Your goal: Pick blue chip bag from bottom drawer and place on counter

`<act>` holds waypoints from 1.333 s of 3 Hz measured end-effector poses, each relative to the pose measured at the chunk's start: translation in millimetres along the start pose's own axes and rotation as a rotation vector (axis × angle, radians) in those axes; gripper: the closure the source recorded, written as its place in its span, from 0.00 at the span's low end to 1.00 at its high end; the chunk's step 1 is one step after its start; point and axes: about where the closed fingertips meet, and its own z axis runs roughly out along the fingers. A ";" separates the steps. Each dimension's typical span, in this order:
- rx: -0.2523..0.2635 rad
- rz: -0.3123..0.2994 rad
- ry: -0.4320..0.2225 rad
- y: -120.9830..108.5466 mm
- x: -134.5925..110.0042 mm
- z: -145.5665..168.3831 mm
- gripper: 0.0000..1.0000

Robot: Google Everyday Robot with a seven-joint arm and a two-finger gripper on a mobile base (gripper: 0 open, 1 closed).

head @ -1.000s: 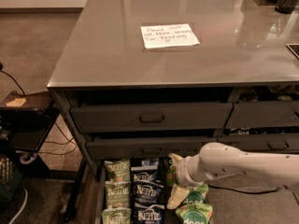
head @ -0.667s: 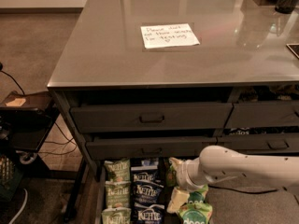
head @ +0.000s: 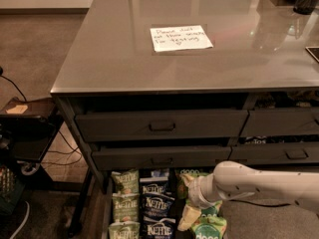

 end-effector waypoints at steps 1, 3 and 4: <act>-0.002 0.012 -0.084 -7.7 24.7 47.6 0.00; -0.085 0.087 -0.183 2.1 77.8 141.8 0.00; -0.092 0.094 -0.188 5.8 77.6 147.3 0.00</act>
Offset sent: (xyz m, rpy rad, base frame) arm 0.0129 0.0229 -0.1858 0.2554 0.0848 -0.0179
